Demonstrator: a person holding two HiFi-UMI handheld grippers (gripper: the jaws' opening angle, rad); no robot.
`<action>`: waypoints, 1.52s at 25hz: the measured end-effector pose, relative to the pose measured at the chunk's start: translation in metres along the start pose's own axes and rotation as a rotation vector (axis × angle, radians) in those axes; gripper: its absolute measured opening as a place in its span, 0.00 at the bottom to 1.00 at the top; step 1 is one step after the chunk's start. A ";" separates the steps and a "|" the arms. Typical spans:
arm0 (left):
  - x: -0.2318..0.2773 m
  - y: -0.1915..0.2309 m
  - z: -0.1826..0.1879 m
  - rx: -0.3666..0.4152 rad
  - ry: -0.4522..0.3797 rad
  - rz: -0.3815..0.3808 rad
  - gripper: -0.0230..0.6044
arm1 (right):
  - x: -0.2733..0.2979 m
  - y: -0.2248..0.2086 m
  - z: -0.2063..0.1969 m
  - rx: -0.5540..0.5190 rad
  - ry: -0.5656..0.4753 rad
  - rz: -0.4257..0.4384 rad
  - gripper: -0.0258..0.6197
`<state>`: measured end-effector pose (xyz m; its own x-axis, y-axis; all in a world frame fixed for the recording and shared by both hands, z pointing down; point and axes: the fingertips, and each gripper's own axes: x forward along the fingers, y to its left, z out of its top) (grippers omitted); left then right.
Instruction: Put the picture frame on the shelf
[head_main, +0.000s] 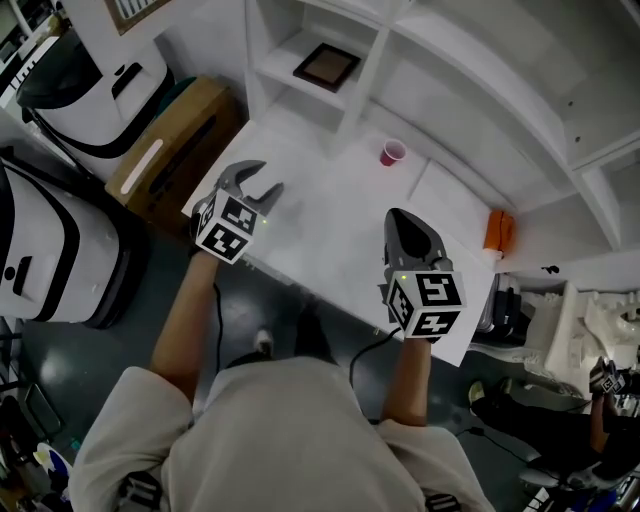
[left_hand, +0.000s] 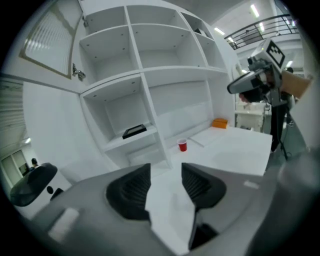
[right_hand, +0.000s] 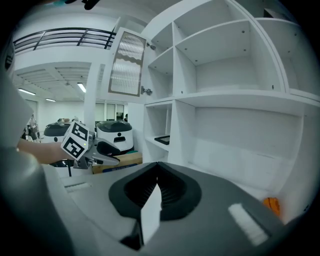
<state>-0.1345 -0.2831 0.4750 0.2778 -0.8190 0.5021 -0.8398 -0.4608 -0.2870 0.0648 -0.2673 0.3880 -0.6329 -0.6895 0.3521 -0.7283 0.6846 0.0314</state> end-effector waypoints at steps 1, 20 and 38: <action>-0.008 -0.004 -0.001 0.001 -0.010 0.000 0.33 | -0.005 0.007 -0.001 -0.004 -0.001 0.001 0.05; -0.148 -0.053 0.012 -0.033 -0.230 0.024 0.04 | -0.101 0.104 -0.009 -0.032 -0.046 -0.040 0.05; -0.268 -0.142 0.046 -0.059 -0.367 0.119 0.04 | -0.200 0.152 -0.008 -0.120 -0.109 0.056 0.05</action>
<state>-0.0677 -0.0141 0.3436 0.3166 -0.9382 0.1399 -0.8985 -0.3439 -0.2729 0.0827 -0.0229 0.3293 -0.7012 -0.6664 0.2533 -0.6585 0.7416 0.1283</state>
